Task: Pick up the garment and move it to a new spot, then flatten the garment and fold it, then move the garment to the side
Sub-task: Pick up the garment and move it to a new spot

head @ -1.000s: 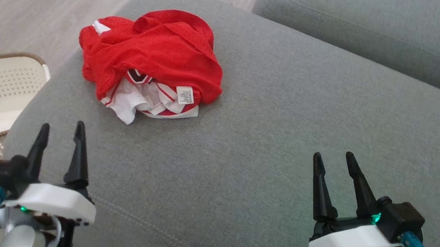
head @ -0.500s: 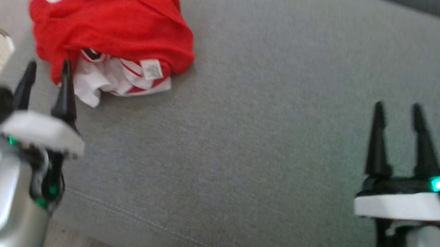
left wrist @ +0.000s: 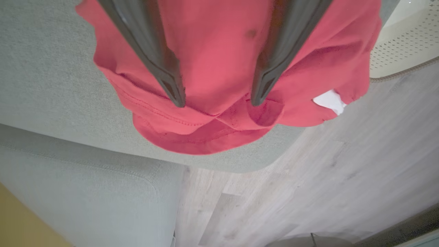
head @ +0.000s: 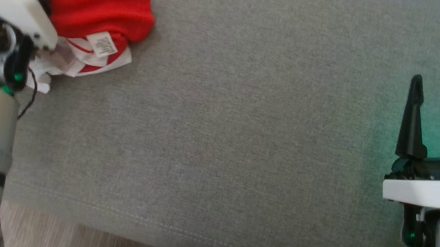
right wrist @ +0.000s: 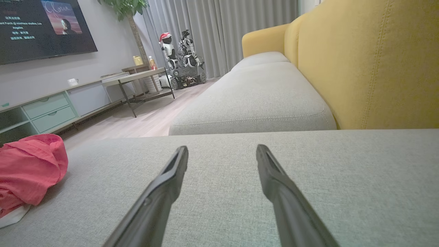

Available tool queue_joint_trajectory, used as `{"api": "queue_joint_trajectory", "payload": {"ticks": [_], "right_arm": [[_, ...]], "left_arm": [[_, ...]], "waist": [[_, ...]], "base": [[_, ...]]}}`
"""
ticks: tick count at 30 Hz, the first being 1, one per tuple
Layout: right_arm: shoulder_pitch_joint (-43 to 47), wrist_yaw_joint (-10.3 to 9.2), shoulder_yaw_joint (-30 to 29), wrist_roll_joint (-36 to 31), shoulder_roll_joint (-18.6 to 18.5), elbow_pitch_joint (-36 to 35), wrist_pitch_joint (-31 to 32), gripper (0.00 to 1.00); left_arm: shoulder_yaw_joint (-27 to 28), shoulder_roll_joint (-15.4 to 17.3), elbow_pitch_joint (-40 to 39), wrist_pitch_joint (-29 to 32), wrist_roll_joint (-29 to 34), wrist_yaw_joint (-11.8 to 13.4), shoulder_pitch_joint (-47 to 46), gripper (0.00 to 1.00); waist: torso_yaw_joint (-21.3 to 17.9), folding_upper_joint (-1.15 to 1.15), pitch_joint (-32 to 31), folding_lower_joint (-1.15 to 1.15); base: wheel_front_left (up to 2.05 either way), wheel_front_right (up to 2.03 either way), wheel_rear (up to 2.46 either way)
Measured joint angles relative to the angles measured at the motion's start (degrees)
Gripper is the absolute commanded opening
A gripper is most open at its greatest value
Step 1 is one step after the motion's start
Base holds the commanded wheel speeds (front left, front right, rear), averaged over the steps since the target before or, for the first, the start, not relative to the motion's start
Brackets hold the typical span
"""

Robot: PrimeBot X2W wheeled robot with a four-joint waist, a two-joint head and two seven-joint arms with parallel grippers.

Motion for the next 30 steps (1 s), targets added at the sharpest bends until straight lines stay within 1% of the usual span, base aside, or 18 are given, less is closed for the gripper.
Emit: {"api": "queue_joint_trajectory", "payload": {"ticks": [5, 10, 11, 12, 13, 14, 16, 18, 26, 30], "right_arm": [[-0.81, 0.00, 1.23, 0.00, -0.07, -0.64, 0.02, 1.00], [-1.09, 0.00, 2.38, 0.00, -0.12, -0.82, 0.05, 1.00], [-1.29, 0.00, 2.41, 0.01, -0.13, -0.81, 0.05, 1.00], [-1.55, 0.00, 2.40, 0.01, -0.16, -0.80, 0.05, 1.00], [-1.79, 0.00, 2.40, 0.01, -0.21, -0.81, 0.05, 1.00], [-1.91, 0.00, 2.42, 0.01, -0.23, -0.80, 0.05, 1.00], [-1.95, 0.00, 2.52, 0.01, -0.23, -0.70, 0.04, 1.00], [-1.97, 0.00, 2.58, 0.01, -0.23, -0.46, 0.01, 1.00], [-2.00, 0.00, 3.09, 0.19, -0.04, 2.05, -0.22, 1.00], [-1.98, 0.00, 3.33, 0.68, 0.25, 3.74, -1.11, 1.00]], "left_arm": [[-1.22, 0.80, 4.70, 3.68, 0.08, -0.01, -5.55, 1.00], [-2.08, 2.01, 9.58, 6.77, 0.90, -0.07, -8.66, 1.00], [-2.30, 2.08, 10.50, 7.35, 1.02, -0.48, -9.06, 1.00], [-2.52, 2.08, 11.25, 7.97, 1.02, -0.54, -9.38, 0.86], [-2.93, 2.08, 12.13, 8.53, 1.02, -0.76, -9.75, 0.34], [-3.28, 2.09, 12.69, 8.80, 1.02, -1.01, -10.03, 0.01], [-3.46, 2.04, 13.47, 8.57, 1.02, -1.02, -10.32, 0.00], [-3.43, 2.04, 13.90, 6.89, 1.02, -1.00, -10.54, 0.00], [-2.98, 1.70, 13.72, -2.69, 0.23, -1.02, -11.13, 0.00], [-2.13, 1.25, 11.48, -8.26, -0.98, -1.75, -10.94, 0.00]], "waist": [[-1.04, 0.00, 2.25, 0.00], [-1.93, 0.00, 3.59, -0.01], [-2.04, 0.00, 3.79, -0.01], [-2.13, 0.00, 3.98, -0.01], [-2.19, 0.00, 4.16, -0.01], [-2.24, 0.00, 4.32, -0.01], [-2.32, 0.00, 4.52, -0.01], [-2.34, 0.00, 4.50, -0.01], [-2.07, 0.00, 1.46, -0.01], [-1.93, 0.00, -1.42, -0.02]], "base": [[0.00, 0.00, 0.00], [0.00, 0.00, 0.00], [0.00, 0.00, 0.00], [0.00, 0.00, 0.00], [0.00, 0.00, 0.00], [0.00, 0.00, 0.00], [0.00, 0.00, 0.00], [0.00, 0.00, 0.00], [0.00, 0.00, 0.00], [0.00, 0.00, 0.00]]}}
